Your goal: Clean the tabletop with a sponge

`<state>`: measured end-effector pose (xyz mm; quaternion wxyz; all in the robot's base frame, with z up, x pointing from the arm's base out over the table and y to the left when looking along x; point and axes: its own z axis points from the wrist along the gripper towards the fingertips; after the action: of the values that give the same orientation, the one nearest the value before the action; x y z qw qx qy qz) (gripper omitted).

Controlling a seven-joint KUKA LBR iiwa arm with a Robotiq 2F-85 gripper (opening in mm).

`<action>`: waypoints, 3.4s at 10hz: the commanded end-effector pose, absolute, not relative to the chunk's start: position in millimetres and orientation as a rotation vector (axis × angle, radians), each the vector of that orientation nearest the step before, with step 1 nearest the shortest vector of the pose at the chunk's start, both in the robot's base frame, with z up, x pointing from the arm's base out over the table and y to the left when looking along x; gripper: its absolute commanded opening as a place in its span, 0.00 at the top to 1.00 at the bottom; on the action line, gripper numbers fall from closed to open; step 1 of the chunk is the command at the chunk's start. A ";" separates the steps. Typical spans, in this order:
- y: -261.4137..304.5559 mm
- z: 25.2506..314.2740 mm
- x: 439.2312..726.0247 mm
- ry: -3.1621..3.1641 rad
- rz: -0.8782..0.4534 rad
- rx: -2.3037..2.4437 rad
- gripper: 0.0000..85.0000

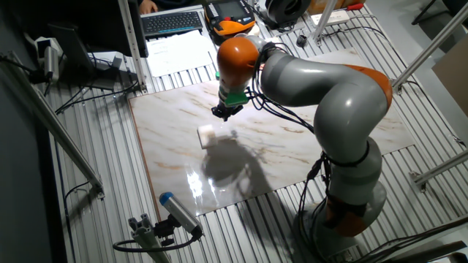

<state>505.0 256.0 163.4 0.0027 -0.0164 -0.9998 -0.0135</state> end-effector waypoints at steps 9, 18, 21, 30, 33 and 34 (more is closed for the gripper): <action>287.5 146.3 507.7 -3.126 -0.041 -0.045 1.00; 303.3 135.7 510.1 -3.140 0.005 -0.045 1.00; 305.8 131.7 510.2 -3.148 0.017 -0.023 1.00; 308.5 119.2 510.1 -3.153 -0.039 -0.047 1.00; 308.5 119.2 510.1 -3.158 -0.053 -0.040 1.00; 308.5 119.2 510.1 -3.152 -0.041 -0.045 1.00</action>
<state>510.2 308.4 119.5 -0.0046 -0.0149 -0.9998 -0.0121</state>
